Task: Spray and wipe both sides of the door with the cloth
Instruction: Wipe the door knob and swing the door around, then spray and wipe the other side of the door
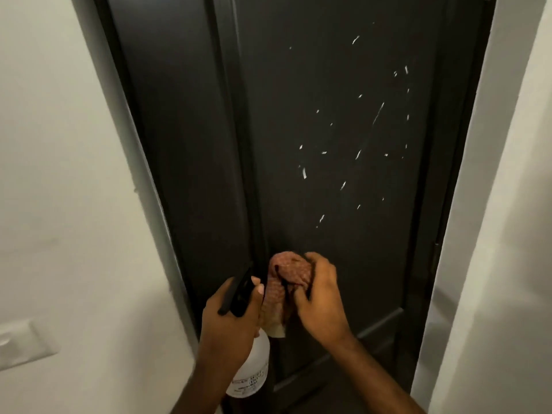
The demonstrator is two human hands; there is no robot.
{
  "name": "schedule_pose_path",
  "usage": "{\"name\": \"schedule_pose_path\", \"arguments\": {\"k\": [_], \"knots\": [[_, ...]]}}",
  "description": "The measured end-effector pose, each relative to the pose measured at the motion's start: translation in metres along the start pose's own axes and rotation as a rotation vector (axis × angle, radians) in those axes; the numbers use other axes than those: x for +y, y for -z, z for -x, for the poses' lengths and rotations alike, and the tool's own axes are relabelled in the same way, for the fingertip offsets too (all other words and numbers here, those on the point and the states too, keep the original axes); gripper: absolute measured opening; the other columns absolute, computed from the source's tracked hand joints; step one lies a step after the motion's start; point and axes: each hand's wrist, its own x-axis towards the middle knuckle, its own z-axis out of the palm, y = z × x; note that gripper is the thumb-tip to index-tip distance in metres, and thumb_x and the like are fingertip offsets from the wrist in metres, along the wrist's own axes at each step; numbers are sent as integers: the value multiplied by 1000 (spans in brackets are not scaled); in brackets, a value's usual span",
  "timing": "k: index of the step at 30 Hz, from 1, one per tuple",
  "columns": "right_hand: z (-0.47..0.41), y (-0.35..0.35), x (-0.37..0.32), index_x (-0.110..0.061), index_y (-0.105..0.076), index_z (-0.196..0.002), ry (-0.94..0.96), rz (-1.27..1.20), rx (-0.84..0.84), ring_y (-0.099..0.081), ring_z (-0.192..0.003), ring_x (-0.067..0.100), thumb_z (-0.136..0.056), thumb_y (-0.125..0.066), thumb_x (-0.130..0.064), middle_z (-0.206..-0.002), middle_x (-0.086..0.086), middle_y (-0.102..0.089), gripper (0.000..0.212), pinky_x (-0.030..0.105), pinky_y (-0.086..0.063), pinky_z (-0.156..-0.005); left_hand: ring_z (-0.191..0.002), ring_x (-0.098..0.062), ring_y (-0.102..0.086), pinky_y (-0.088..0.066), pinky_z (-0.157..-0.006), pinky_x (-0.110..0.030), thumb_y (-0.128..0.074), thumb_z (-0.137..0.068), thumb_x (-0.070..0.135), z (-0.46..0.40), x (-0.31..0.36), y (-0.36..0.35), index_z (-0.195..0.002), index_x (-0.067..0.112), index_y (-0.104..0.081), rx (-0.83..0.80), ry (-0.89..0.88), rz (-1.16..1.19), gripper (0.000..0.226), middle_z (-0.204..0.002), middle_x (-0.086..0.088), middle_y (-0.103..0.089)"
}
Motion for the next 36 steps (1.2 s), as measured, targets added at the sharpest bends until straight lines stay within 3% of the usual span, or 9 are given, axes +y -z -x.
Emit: {"name": "schedule_pose_path", "arguments": {"k": [5, 10, 13, 18, 21, 24, 29, 32, 36], "knots": [[-32, 0, 15, -32, -56, -135, 194, 153, -241, -58, -113, 21, -97, -59, -15, -133, -6, -42, 42, 33, -54, -95, -51, -9, -68, -54, -46, -19, -76, -93, 20, -33, 28, -44, -94, 24, -75, 55, 8, 54, 4, -65, -3, -73], [-64, 9, 27, -47, -53, -132, 232, 234, -388, -54, -112, 8, -98, -62, -36, -136, -13, -37, 37, 22, -52, -94, -45, -12, -66, -60, -56, -31, -72, -95, 35, -64, 51, -74, -90, 18, -74, 119, 2, -9, 18, -57, -2, -70], [-71, 9, 24, -42, -52, -131, 265, 310, -437, -55, -115, 8, -101, -56, -40, -138, -13, -42, 30, 26, -51, -98, -48, -16, -70, -65, -67, -42, -71, -96, 37, -87, 80, -82, -87, 12, -71, 85, -1, -17, 26, -55, -8, -70], [-68, 15, 40, -44, -48, -140, 281, 114, -469, -52, -123, 10, -97, -55, -37, -145, -15, -36, 45, 28, -47, -106, -47, -27, -70, -64, -59, -38, -73, -97, 31, -137, 138, -91, -87, 3, -71, 95, -152, -1, 29, -49, -12, -66], [-98, 33, 20, -47, -58, -129, 319, 180, -291, -60, -120, 3, -75, -44, -56, -134, -23, -51, 56, 24, -48, -106, -47, -28, -69, -63, -53, -33, -71, -98, 31, -162, 174, -94, -96, 12, -75, 38, -246, -28, 19, -46, -8, -61], [-129, 74, -2, -49, -59, -124, 292, 62, 57, -64, -107, -6, -78, -58, -37, -120, -26, -59, 47, 19, -53, -94, -50, -26, -74, -63, -66, -40, -72, -96, 38, -178, 208, -102, -95, 22, -76, -43, -331, -128, 16, -48, -9, -66], [-201, 159, -31, -37, -70, -111, 223, 165, 594, -67, -82, 20, -74, -78, -44, -89, -6, -69, 39, 32, -54, -72, -46, -22, -73, -64, -58, -33, -77, -93, 37, -202, 262, -127, -90, 18, -75, -153, -457, -226, 20, -47, -7, -67], [-238, 197, -37, -30, -69, -107, 191, 177, 658, -63, -87, 24, -75, -80, -44, -92, 1, -65, 37, 36, -53, -74, -45, -24, -69, -67, -58, -42, -79, -93, 33, -220, 279, -143, -96, 12, -74, -230, -390, -171, 22, -45, -3, -61], [-281, 231, -47, -28, -58, -97, 205, 96, 679, -58, -85, 16, -82, -80, -39, -104, -5, -55, 29, 40, -52, -81, -42, -18, -64, -68, -62, -49, -79, -94, 31, -231, 281, -162, -100, 11, -73, -229, -360, -149, 21, -44, 0, -58]]}}
